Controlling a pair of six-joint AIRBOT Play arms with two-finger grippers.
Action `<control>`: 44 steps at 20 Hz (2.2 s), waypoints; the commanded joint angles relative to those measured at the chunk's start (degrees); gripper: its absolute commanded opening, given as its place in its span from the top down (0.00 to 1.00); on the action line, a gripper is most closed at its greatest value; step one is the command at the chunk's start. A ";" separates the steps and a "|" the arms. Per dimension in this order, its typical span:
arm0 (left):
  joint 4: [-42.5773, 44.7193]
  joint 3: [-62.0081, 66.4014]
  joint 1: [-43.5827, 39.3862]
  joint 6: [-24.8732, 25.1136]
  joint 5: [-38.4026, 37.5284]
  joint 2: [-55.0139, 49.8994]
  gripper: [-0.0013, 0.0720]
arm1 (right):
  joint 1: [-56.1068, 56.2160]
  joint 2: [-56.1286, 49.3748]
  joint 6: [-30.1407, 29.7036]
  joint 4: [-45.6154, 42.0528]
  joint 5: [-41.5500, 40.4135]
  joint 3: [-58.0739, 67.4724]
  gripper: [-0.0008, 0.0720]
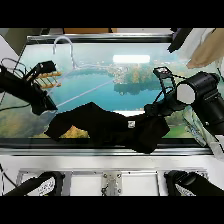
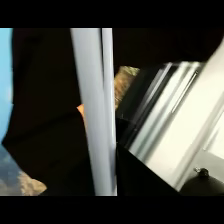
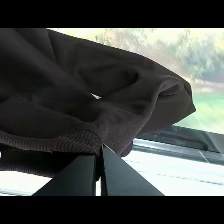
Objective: Fold the clothes and pants, and hang the long-sleeved shirts on hangers.
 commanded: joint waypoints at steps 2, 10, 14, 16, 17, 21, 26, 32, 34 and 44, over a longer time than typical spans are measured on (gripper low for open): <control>-2.21 -13.14 0.33 3.78 0.07 11.37 0.95 | -0.02 -0.02 0.02 0.00 0.02 -0.02 0.96; -3.34 -28.50 0.31 10.99 2.05 28.04 0.95 | -0.02 -0.02 0.02 0.00 0.02 -0.02 0.96; -3.28 -32.24 0.31 11.23 2.05 30.62 0.95 | -0.02 -0.02 0.02 0.00 0.02 -0.02 0.96; -3.23 -33.40 0.31 11.23 2.03 30.01 0.95 | -0.02 -0.02 0.02 0.00 0.02 -0.02 0.96; -3.19 -33.59 0.31 11.21 2.01 29.11 0.95 | -0.02 -0.02 0.02 0.00 0.02 -0.02 0.96; -3.13 -33.53 -1.38 11.21 2.16 24.11 0.95 | -0.02 -0.02 0.02 0.00 0.02 -0.02 0.96; -2.67 -33.53 -8.02 11.15 3.34 17.97 0.95 | -0.02 -0.02 0.02 0.00 0.02 -0.02 0.96; -4.74 -33.51 -8.61 10.86 12.24 12.28 0.95 | -0.02 -0.02 0.02 0.00 0.02 -0.02 0.96; -6.86 -33.51 -8.61 10.91 13.40 11.04 0.95 | -0.02 -0.02 0.02 0.00 0.02 -0.02 0.96; -9.05 -33.40 -13.90 12.33 16.00 6.01 0.95 | -0.02 -0.02 -0.22 0.44 0.44 -0.02 0.96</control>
